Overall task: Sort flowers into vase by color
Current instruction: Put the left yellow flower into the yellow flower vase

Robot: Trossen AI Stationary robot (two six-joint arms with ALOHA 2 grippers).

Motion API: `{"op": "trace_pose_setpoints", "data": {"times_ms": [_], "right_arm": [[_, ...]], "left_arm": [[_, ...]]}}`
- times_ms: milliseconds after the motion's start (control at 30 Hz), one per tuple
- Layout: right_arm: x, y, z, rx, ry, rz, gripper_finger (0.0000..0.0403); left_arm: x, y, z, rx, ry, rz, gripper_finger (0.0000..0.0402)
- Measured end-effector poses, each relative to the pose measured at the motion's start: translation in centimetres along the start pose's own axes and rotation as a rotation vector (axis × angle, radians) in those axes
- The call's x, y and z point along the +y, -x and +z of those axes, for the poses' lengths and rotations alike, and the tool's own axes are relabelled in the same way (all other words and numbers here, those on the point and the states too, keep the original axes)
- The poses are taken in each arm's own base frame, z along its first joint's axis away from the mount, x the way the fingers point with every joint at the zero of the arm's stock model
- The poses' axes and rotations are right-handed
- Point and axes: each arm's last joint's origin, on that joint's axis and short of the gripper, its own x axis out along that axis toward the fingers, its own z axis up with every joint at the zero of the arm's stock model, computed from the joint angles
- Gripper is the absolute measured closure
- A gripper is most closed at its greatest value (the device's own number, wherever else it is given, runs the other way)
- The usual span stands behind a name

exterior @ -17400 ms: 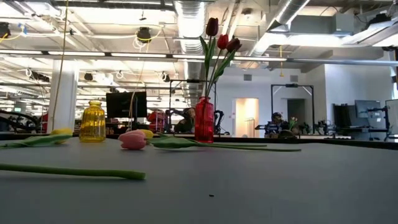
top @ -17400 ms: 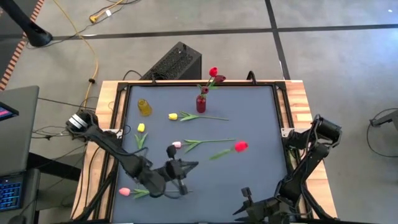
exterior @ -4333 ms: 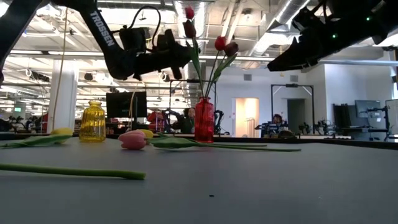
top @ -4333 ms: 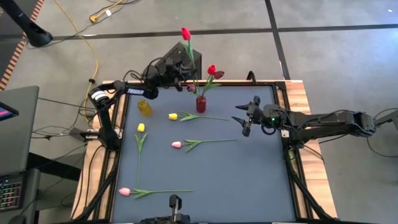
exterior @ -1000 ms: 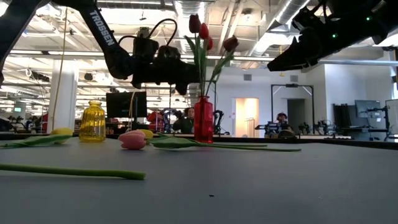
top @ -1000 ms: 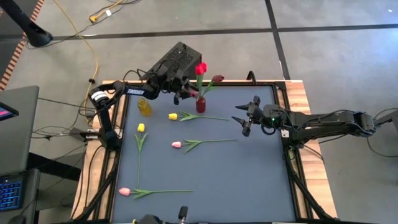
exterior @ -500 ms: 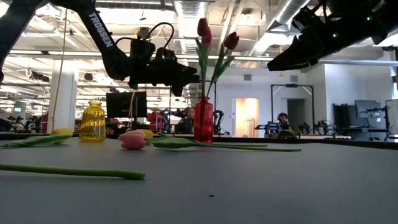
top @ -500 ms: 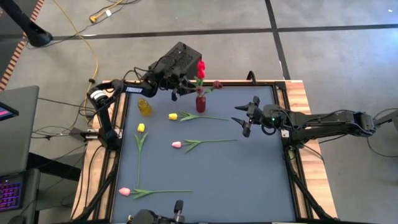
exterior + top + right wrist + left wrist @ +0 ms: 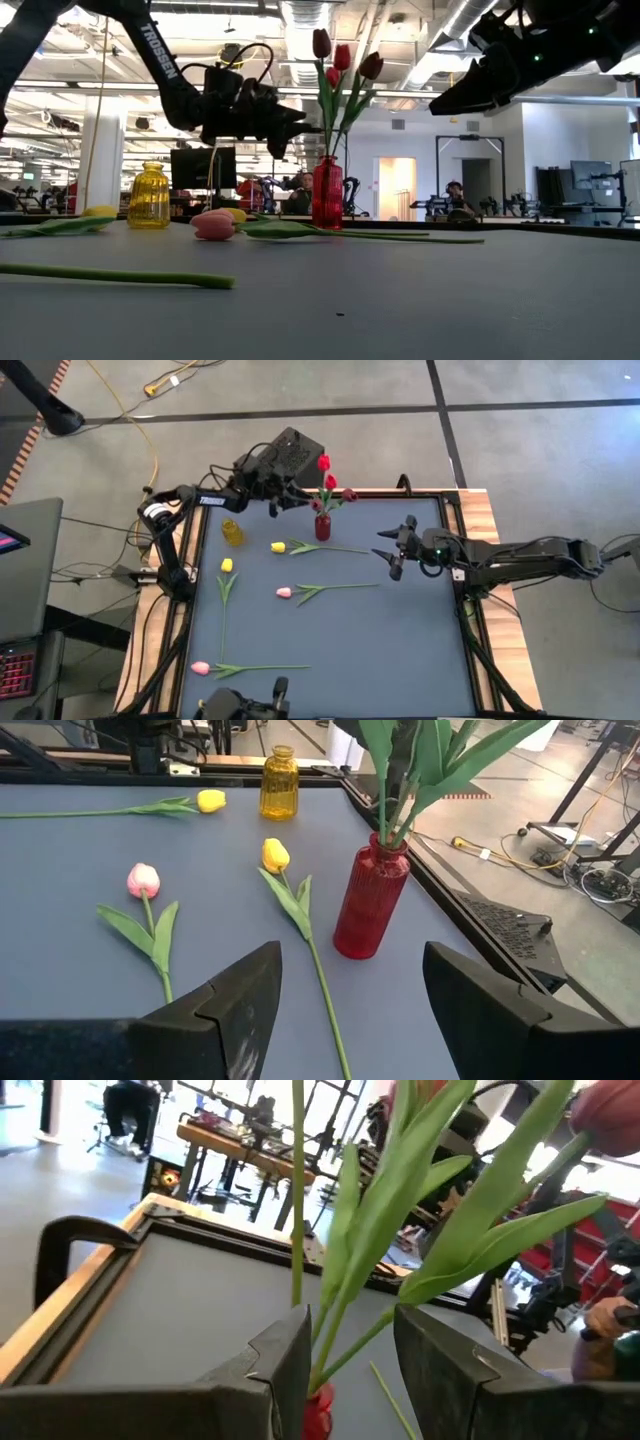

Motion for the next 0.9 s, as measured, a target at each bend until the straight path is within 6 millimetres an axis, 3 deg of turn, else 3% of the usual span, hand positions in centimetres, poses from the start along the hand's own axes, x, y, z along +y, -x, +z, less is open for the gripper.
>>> {"op": "trace_pose_setpoints", "data": {"times_ms": [267,400,600,900], "right_arm": [[0.3,-0.6,-0.3,0.019,0.006,0.018,0.0132],[0.4,-1.0,-0.3,0.009,0.004,0.038,0.0132],[0.6,-1.5,-0.5,0.021,0.016,0.055,0.0132],[1.0,-2.2,-0.5,0.001,0.026,0.097,0.0132]], "left_arm": [[0.6,0.6,0.9,0.028,0.033,0.027,0.0269],[-0.2,1.0,1.7,0.084,-0.017,0.155,0.0269],[-3.5,1.7,3.1,0.330,-0.127,0.464,0.0269],[-9.5,-0.4,2.3,0.544,-0.105,0.481,0.0269]]}}
